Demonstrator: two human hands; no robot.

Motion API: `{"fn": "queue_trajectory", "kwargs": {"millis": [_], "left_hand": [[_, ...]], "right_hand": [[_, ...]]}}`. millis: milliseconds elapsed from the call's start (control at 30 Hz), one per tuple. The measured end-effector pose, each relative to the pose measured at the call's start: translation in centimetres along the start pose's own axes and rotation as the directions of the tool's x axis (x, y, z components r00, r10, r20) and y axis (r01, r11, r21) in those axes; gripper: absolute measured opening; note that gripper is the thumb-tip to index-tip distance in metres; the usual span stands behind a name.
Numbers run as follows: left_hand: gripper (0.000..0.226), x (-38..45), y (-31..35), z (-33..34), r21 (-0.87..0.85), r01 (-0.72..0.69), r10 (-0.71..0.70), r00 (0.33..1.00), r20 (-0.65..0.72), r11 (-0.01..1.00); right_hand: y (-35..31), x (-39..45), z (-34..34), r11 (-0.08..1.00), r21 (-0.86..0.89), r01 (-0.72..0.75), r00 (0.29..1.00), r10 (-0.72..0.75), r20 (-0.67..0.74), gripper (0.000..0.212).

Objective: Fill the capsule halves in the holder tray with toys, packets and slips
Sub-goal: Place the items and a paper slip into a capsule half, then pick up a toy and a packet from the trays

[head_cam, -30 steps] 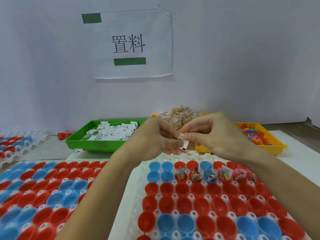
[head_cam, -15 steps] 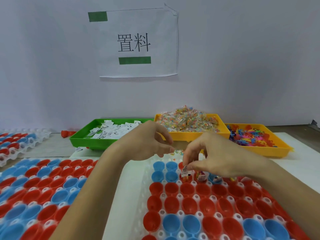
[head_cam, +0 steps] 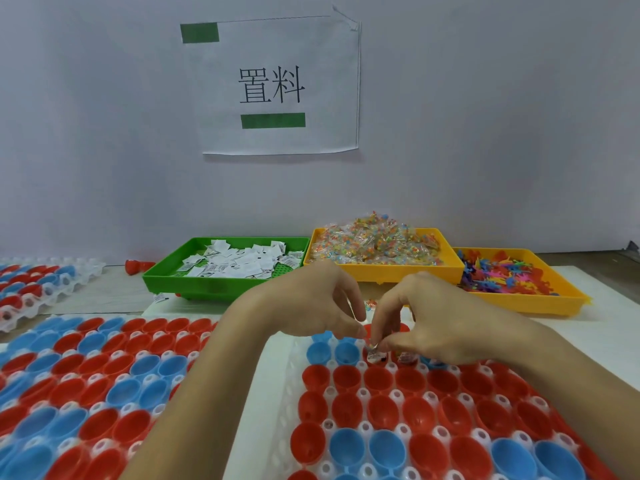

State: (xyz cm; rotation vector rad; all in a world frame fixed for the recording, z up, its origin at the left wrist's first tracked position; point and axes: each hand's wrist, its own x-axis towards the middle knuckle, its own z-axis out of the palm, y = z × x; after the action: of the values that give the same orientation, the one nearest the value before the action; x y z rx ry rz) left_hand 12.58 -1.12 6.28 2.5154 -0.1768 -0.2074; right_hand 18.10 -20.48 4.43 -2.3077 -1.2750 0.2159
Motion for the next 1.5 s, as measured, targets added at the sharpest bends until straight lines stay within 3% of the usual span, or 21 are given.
{"fn": "queue_trajectory", "kwargs": {"millis": [733,1067,1200,1333,1433,1500], "left_hand": [[0.007,0.5,1.1,1.8,0.115,-0.002,0.001,1.0,0.008,0.993],[0.009,0.9,1.0,2.2,0.161,0.022,-0.024,1.0,0.014,0.987],[0.015,0.6,1.2,2.1,0.171,0.019,-0.028,0.999,0.045,0.985],[0.016,0.7,1.6,2.4,0.183,-0.009,0.01,1.0,0.0,0.983],[0.01,1.0,1.7,2.7,0.18,-0.011,0.011,1.0,0.0,0.984],[0.008,1.1,1.6,2.9,0.187,-0.009,0.009,1.0,-0.002,0.982]], "right_hand": [[0.3,0.3,0.2,1.0,0.009,-0.008,1.0,0.008,-0.004,0.007],[1.9,-1.1,-4.4,0.997,0.071,0.004,0.968,0.014,-0.251,0.012],[4.8,-2.1,-6.8,0.992,0.068,-0.108,0.905,0.127,-0.406,0.009],[9.9,-3.5,-8.4,0.953,0.064,-0.296,0.744,0.271,-0.611,0.012],[13.8,-4.4,-7.9,0.884,0.067,-0.462,0.655,0.391,-0.647,0.013],[15.4,-4.7,-6.8,0.849,0.084,-0.522,0.645,0.457,-0.613,0.013]]}}
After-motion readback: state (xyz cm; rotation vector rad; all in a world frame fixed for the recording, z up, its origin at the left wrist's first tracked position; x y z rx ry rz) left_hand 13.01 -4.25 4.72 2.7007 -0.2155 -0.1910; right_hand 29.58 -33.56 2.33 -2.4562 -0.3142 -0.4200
